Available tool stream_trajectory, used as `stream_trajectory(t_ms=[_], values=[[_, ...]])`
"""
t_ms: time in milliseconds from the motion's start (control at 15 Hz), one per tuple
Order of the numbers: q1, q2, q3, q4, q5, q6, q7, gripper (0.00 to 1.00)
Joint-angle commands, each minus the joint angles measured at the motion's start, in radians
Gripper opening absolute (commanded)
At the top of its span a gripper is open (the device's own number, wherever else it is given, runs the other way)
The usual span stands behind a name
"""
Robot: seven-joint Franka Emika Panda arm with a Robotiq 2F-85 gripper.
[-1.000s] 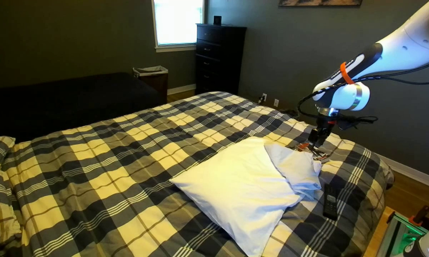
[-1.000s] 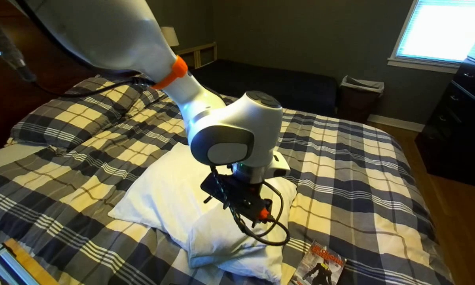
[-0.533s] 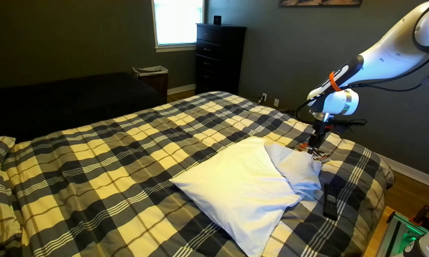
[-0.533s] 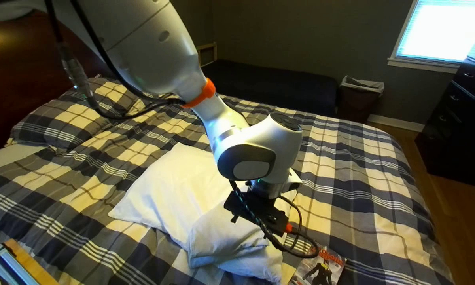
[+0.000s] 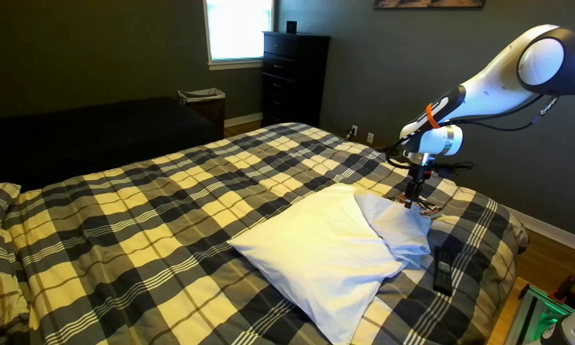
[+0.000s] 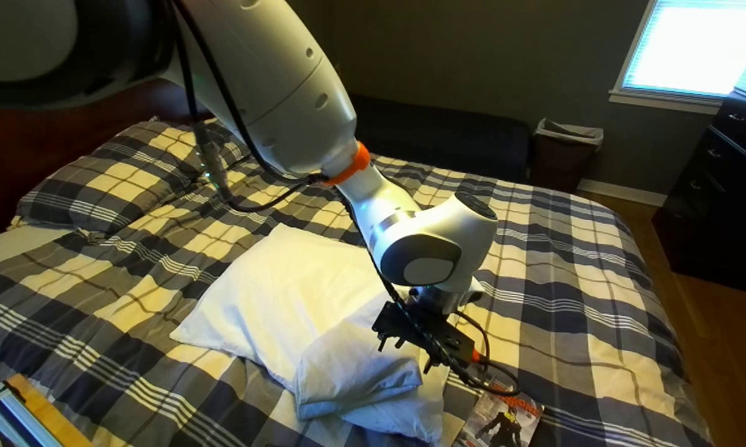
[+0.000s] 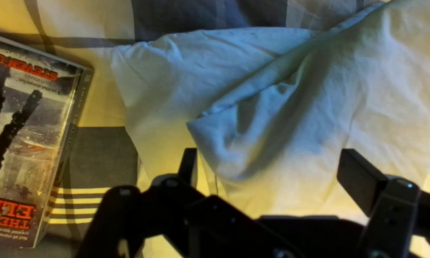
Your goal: Straighten the pillowcase
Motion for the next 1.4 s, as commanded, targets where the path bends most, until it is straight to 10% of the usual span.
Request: stream_trajectory(t_ms=[0, 333, 1000, 1333], values=[[-0.019, 0.089, 0.014, 0.113, -0.045, -0.099, -0.012, 1.0], [-0.007, 0.152, -0.001, 0.195, -0.116, -0.179, 0.015, 1.0], [-0.015, 0.137, 0.019, 0.234, -0.136, -0.28, -0.007, 0.11], [0.001, 0.091, 0.044, 0.225, -0.118, -0.396, -0.002, 0.0]])
